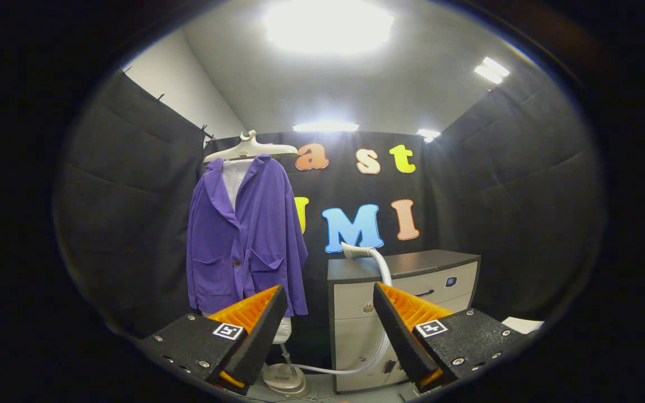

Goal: Iron the clothes twice with a garment steamer, once on the left side and once on the right side.

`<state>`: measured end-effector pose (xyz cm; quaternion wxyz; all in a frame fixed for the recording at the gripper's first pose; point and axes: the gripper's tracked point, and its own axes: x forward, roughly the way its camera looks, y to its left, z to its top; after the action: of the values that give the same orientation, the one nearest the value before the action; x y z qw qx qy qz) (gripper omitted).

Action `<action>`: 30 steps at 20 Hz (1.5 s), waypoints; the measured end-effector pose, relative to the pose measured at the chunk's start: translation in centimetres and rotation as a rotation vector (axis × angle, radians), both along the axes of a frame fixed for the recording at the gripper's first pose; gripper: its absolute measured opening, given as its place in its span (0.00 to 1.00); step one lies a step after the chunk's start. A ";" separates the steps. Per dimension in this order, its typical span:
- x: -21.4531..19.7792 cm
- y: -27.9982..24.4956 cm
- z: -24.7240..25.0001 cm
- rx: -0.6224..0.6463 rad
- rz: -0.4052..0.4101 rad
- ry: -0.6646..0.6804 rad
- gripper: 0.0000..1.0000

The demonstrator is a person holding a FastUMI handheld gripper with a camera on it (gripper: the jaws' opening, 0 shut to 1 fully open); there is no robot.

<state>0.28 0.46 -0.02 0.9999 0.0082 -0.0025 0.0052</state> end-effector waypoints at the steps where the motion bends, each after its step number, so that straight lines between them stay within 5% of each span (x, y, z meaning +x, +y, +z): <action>1: 0.0 0.0 0.0 0.003 -0.005 0.001 0.95; 7: 0.9 -1.2 2.3 0.000 -0.029 -0.010 0.95; 15: 5.2 -3.6 8.8 -0.022 0.037 -0.049 0.95; 30: 24.0 -10.5 14.9 -0.020 0.134 -0.044 0.95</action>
<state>24.33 -10.08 14.87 0.9971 -0.0016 -0.0239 0.0725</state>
